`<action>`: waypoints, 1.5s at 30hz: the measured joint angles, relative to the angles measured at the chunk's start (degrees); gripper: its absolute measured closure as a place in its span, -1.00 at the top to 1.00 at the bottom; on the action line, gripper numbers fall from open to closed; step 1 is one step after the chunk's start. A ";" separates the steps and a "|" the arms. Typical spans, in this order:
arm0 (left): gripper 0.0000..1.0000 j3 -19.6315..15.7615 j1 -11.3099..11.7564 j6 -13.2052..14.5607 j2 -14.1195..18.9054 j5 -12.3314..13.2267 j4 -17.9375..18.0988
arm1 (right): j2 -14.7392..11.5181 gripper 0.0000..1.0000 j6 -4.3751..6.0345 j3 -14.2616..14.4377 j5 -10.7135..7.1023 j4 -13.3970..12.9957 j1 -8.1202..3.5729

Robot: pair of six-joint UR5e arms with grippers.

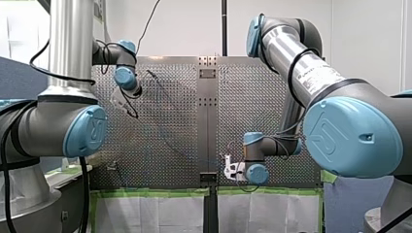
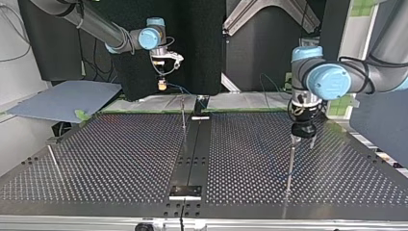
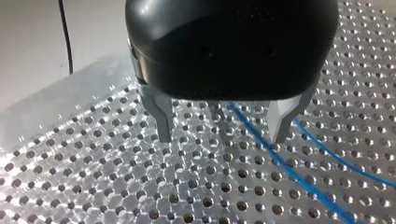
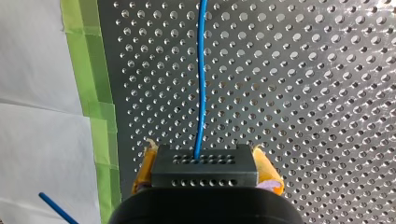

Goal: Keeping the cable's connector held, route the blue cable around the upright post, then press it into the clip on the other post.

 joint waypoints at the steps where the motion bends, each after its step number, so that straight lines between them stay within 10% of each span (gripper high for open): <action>1: 1.00 -0.16 0.00 0.13 0.34 0.12 -0.06 | 0.00 -1.00 0.03 0.01 0.00 0.00 0.00; 27: 1.00 -5.48 -0.24 11.28 12.09 5.10 -10.76 | 0.00 -1.00 0.79 -0.01 -0.08 -0.24 0.00; 45: 1.00 1.39 -0.76 19.45 19.63 6.14 -18.96 | -0.01 -1.00 0.82 -0.02 -0.73 -0.34 -0.33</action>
